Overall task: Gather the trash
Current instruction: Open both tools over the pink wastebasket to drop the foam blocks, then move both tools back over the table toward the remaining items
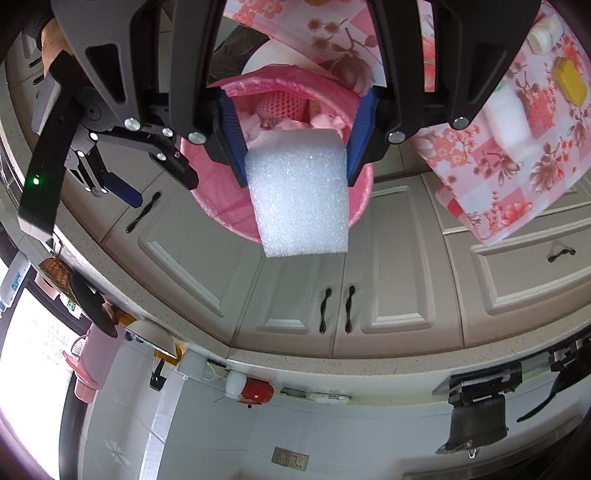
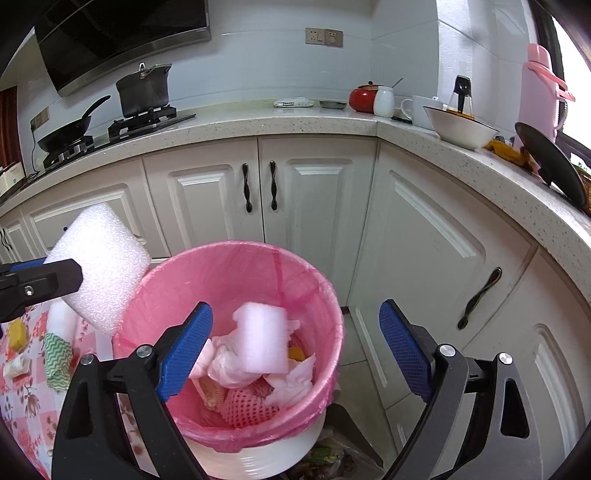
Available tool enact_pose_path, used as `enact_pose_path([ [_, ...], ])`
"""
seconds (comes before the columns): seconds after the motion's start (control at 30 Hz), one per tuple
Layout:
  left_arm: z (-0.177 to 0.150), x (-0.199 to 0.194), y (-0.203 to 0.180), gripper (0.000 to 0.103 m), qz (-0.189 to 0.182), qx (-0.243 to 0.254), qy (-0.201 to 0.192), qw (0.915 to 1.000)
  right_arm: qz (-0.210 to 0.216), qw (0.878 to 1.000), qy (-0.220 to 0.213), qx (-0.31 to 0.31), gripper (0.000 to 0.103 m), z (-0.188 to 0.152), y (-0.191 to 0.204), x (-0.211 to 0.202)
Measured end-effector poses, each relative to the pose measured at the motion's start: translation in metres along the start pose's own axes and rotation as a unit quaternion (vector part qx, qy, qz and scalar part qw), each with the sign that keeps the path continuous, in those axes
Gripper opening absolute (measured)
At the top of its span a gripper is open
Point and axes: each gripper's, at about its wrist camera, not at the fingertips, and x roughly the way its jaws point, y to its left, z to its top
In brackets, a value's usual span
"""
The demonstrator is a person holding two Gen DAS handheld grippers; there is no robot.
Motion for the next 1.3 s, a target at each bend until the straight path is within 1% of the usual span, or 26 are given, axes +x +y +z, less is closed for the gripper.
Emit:
enact_pose_path([
  [0.07, 0.0, 0.005, -0.003, 0.052, -0.004, 0.001, 0.005, 1.0, -0.001, 1.0, 0.0, 0.004, 0.086, -0.002, -0.003, -0.002],
  [0.1, 0.0, 0.007, -0.004, 0.055, -0.008, 0.0, 0.009, 0.9999, -0.002, 1.0, 0.0, 0.007, 0.086, -0.003, -0.006, -0.003],
  [0.13, 0.0, 0.01, -0.005, 0.062, -0.009, -0.001, 0.012, 0.9999, -0.002, 1.0, 0.001, 0.009, 0.086, -0.003, -0.008, -0.004],
  [0.2, -0.001, 0.012, -0.006, 0.064, -0.007, 0.0, 0.015, 0.9999, -0.005, 1.0, -0.001, 0.012, 0.086, -0.005, -0.012, -0.007],
  [0.27, -0.004, 0.012, -0.005, 0.067, -0.007, -0.002, 0.016, 0.9999, -0.008, 1.0, -0.002, 0.013, 0.086, -0.007, -0.015, -0.01],
  [0.4, -0.011, 0.007, 0.002, 0.068, -0.004, -0.011, 0.013, 0.9999, -0.01, 1.0, -0.005, 0.022, 0.086, -0.011, -0.02, -0.016],
  [0.63, -0.033, -0.016, 0.024, 0.068, 0.012, -0.028, 0.001, 0.9995, -0.006, 1.0, -0.009, 0.02, 0.086, -0.02, -0.014, -0.029],
  [0.8, -0.05, -0.041, 0.043, 0.068, 0.039, -0.032, -0.011, 0.9986, 0.006, 1.0, -0.009, 0.015, 0.086, -0.025, 0.0, -0.037],
  [0.97, -0.066, -0.068, 0.064, 0.068, 0.055, -0.048, -0.024, 0.997, 0.013, 1.0, -0.01, 0.008, 0.086, -0.029, 0.015, -0.044],
  [1.13, -0.089, -0.094, 0.088, 0.07, 0.096, -0.055, -0.031, 0.9933, 0.022, 1.0, -0.009, 0.003, 0.086, -0.034, 0.029, -0.051],
  [1.3, -0.117, -0.118, 0.119, 0.07, 0.119, -0.086, -0.035, 0.9885, 0.036, 0.999, -0.006, -0.009, 0.086, -0.041, 0.05, -0.058],
])
